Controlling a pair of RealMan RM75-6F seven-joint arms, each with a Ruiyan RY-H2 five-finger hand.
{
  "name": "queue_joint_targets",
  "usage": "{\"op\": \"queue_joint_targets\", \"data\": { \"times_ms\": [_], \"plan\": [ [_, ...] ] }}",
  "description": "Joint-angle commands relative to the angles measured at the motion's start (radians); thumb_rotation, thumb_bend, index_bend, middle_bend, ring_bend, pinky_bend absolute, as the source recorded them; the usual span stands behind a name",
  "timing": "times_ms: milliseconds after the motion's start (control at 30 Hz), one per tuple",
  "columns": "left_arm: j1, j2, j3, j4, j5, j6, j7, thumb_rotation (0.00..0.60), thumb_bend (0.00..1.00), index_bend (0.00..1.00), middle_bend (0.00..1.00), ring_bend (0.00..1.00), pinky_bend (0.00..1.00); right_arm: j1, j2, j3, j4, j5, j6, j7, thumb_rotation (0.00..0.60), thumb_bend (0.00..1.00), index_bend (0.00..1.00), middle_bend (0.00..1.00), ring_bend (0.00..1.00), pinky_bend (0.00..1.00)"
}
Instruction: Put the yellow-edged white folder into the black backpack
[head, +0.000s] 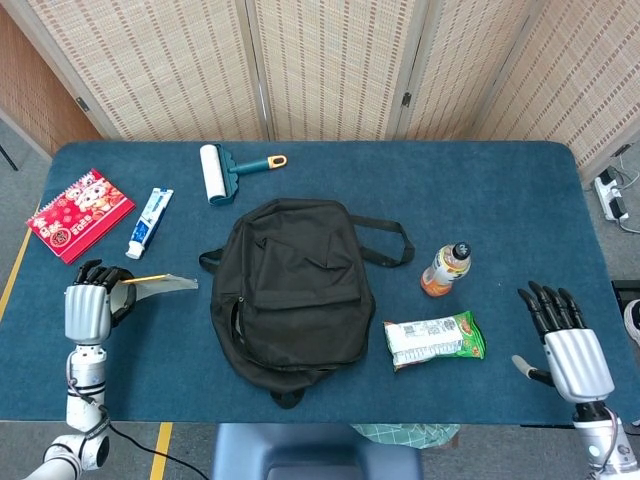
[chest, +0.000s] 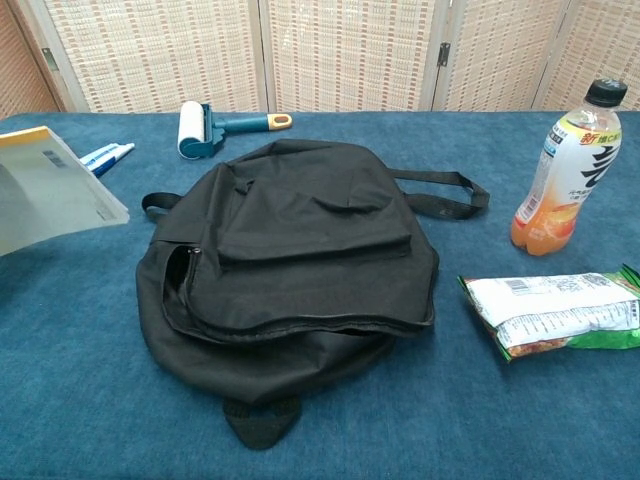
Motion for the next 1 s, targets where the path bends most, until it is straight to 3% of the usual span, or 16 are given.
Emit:
{"op": "queue_joint_targets", "data": {
  "times_ms": [33,133,467,667,1000],
  "plan": [
    [0.008,0.019,0.004,0.002,0.04,0.097,-0.038,0.6,0.5,0.73,0.61,0.51,0.31,0.036,-0.003,-0.007,-0.038,-0.031,-0.046,-0.026,0.6,0.04,0.11,0.11,0.09,0.08],
    [0.01,0.03,0.011,-0.012,0.062,0.152,-0.044,0.6,0.5,0.73,0.61,0.51,0.32,0.076,-0.012,-0.014,-0.069,-0.054,-0.105,-0.057,0.6,0.06,0.19,0.16,0.12,0.19],
    [0.008,0.063,0.037,-0.084,0.14,0.296,-0.035,0.6,0.49,0.74,0.63,0.52,0.34,0.266,-0.086,0.021,-0.163,-0.02,-0.384,-0.115,0.6,0.13,0.34,0.28,0.24,0.35],
    [0.004,0.074,0.049,-0.116,0.171,0.334,-0.016,0.6,0.49,0.75,0.64,0.54,0.36,0.393,-0.179,0.069,-0.153,0.054,-0.542,-0.083,0.6,0.13,0.37,0.29,0.25,0.37],
    [0.0,0.081,0.061,-0.136,0.198,0.348,0.004,0.6,0.49,0.75,0.64,0.54,0.37,0.545,-0.334,0.124,-0.08,0.163,-0.691,-0.072,0.6,0.13,0.37,0.29,0.26,0.38]
  ]
}}
